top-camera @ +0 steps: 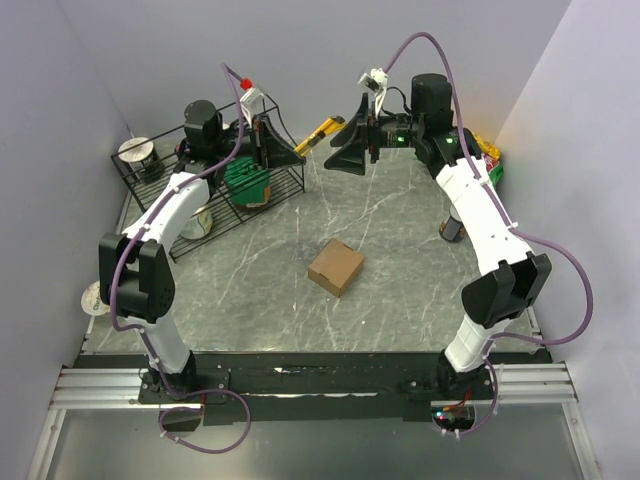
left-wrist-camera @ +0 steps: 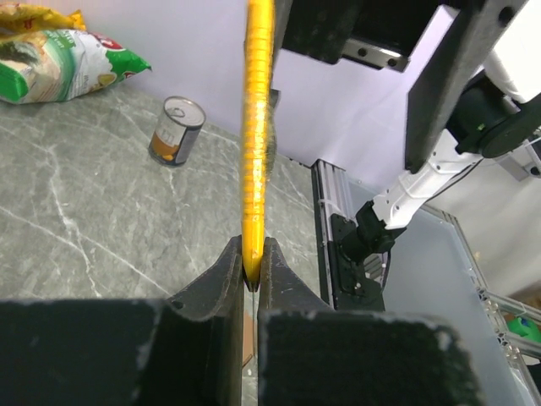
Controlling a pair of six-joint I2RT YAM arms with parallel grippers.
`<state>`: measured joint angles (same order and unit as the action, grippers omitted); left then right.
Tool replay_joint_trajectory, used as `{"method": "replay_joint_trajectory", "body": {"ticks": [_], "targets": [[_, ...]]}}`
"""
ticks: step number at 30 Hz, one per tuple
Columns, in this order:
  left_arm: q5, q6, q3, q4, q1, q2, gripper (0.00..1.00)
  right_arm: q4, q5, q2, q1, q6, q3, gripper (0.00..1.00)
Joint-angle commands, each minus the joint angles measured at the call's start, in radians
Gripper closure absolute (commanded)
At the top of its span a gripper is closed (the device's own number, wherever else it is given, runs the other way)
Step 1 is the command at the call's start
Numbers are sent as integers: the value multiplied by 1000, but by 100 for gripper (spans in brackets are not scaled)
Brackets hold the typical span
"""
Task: Unpack the express box
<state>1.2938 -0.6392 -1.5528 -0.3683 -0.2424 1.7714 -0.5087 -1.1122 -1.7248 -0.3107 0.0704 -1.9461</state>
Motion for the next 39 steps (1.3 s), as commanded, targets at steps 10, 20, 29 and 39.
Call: {"method": "replay_joint_trajectory", "body": {"ticks": [10,20,29,39], "targets": [[104,-74,-43,-106,-18,-9,99,202,-67,-32,47,-193,39,10],[94,26,-78,17,-32,5,99,164,-121,-93,9,-123,-80,20],[98,41,-104,37,-41,29,99,116,-138,-105,-11,-78,-93,35],[113,39,-135,49,-49,56,99,93,-136,-111,-18,-29,-106,47]]}}
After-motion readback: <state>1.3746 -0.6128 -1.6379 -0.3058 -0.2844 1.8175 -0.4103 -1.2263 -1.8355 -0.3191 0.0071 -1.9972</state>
